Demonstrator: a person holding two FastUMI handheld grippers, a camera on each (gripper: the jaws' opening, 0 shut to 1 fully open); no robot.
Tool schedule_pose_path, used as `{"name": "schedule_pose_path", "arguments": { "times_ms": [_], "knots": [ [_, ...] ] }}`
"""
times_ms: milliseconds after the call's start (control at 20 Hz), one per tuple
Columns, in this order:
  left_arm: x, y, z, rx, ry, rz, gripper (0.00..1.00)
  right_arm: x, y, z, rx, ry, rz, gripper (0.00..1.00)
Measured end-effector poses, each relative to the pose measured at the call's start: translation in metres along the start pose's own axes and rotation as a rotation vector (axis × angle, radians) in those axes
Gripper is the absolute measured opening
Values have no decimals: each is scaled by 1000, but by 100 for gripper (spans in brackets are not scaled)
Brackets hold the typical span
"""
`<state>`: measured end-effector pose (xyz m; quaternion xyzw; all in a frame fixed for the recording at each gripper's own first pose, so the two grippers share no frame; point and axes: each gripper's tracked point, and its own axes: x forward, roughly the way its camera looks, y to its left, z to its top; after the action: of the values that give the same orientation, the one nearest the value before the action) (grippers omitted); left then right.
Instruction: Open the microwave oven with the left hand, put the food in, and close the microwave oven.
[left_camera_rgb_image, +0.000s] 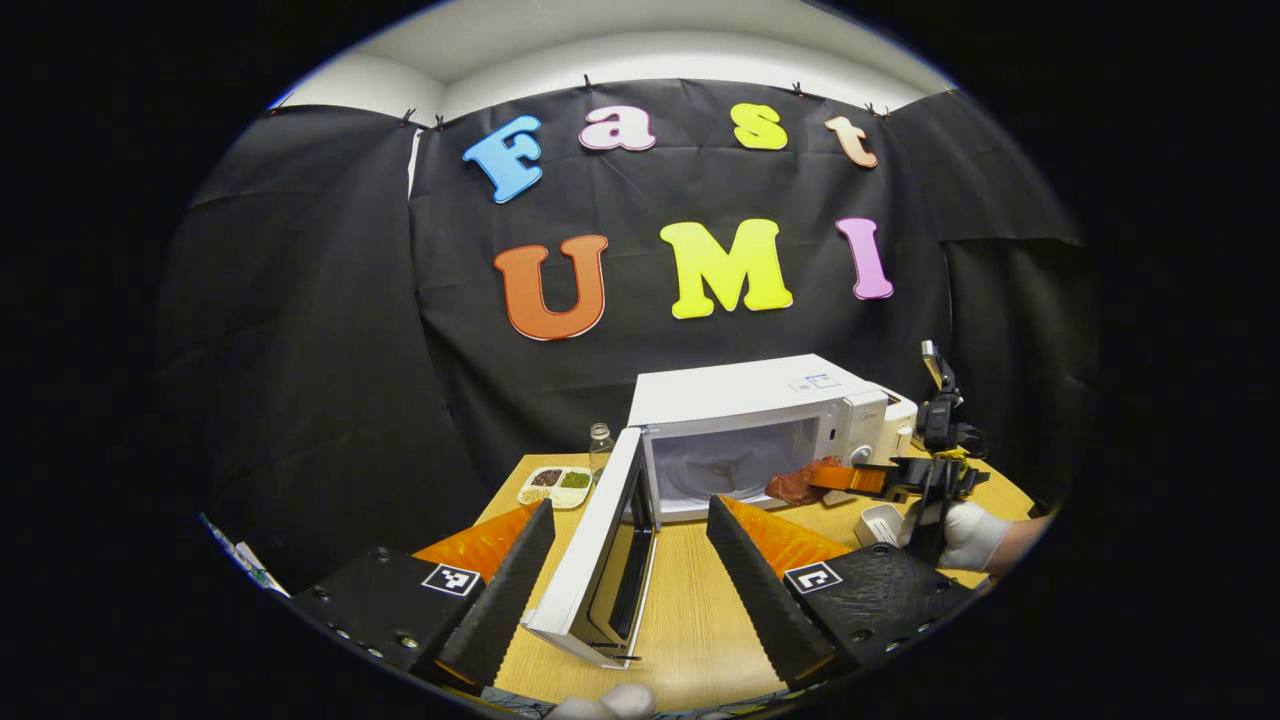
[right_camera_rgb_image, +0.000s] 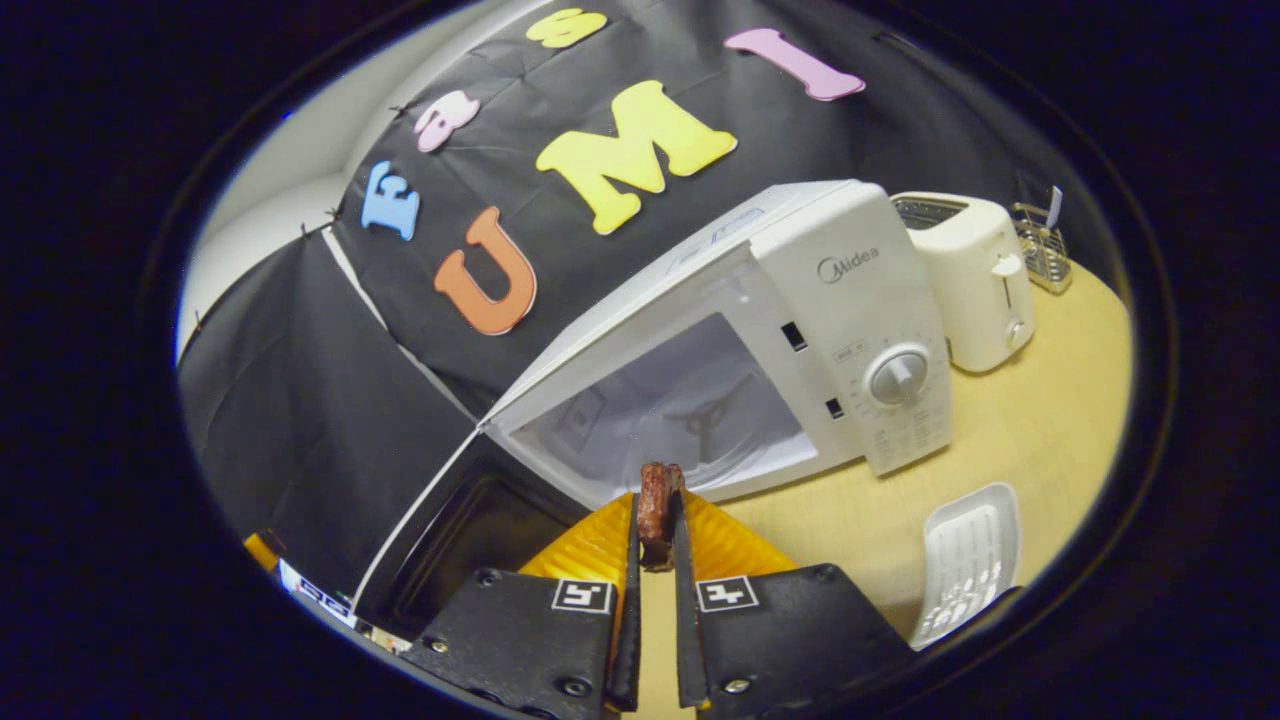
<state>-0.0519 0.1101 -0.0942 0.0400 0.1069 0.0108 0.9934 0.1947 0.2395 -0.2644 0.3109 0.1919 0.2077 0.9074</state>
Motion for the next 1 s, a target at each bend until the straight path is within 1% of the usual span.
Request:
{"name": "schedule_pose_path", "arguments": {
  "times_ms": [300, 400, 500, 650, 800, 850, 900, 1000],
  "knots": [
    [6, 13, -18, 32, 21, -13, 95, 72, 25, -13, 204, -120, -11, 17],
    [10, 17, -23, 26, 28, -21, 95, 97, 35, -15, 238, -163, -10, 17],
    [12, 22, -29, 21, 35, -25, 95, 119, 35, -14, 269, -198, -27, 17],
    [16, 30, -39, 25, 52, -27, 95, 146, 29, -10, 353, -269, -64, 18],
    [20, 38, -47, 43, 66, -21, 95, 170, 4, -21, 383, -298, -146, 18],
    [21, 41, -48, 47, 70, -20, 95, 175, 4, -20, 410, -314, -145, 17],
    [22, 43, -51, 50, 77, -21, 95, 177, 3, -17, 420, -339, -151, 18],
    [24, 46, -54, 53, 83, -24, 95, 184, -3, -21, 391, -365, -183, 17]
  ]
}}
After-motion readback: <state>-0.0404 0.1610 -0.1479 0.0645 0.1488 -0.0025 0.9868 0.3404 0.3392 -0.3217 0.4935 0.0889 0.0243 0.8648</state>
